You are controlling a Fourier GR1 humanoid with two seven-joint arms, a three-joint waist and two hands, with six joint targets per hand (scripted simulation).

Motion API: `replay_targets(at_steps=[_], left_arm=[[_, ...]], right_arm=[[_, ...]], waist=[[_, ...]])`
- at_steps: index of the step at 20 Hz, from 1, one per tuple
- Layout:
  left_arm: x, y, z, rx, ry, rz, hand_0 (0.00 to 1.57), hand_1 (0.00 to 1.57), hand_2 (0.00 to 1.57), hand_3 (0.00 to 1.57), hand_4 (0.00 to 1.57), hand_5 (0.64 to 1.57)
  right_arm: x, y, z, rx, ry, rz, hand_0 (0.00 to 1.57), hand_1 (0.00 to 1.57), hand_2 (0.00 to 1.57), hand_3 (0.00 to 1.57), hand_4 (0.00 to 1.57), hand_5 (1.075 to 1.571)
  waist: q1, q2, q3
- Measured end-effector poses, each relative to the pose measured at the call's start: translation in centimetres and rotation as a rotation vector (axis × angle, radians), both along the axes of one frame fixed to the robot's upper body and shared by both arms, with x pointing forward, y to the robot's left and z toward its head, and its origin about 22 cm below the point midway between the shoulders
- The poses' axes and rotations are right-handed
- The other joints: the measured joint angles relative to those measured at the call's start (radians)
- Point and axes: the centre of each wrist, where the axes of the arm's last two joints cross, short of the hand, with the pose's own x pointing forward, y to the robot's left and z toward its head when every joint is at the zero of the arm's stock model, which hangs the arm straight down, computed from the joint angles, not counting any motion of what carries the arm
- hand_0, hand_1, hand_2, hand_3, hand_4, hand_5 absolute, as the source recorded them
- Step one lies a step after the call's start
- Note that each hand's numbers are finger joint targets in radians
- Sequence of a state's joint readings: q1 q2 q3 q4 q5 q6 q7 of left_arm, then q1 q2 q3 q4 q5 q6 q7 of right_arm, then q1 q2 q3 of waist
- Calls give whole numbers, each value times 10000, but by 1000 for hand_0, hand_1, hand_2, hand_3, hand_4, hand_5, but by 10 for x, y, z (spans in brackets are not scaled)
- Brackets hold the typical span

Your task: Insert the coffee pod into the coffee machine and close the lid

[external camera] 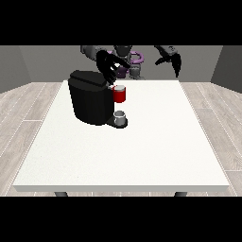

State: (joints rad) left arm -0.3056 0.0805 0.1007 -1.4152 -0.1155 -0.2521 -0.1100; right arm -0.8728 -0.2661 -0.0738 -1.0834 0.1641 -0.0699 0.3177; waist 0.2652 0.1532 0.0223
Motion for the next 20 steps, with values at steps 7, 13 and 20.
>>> replay_targets(at_steps=[7,13,20], left_arm=[[10,-10,14,1,-440,-721,0,0,0,0,368,1571],[19,-17,29,0,-893,-1181,0,0,0,0,362,1571],[26,-20,49,-136,-1333,-1505,0,0,0,0,312,1571]], right_arm=[[-6,-12,36,97,248,-1030,0,0,0,0,53,1571],[-12,24,83,-255,-1836,325,0,0,0,0,0,1571],[-5,49,114,-653,-3266,1382,0,0,0,0,0,1571]], waist=[[707,478,107],[1733,1014,-100],[2193,1690,-208]])
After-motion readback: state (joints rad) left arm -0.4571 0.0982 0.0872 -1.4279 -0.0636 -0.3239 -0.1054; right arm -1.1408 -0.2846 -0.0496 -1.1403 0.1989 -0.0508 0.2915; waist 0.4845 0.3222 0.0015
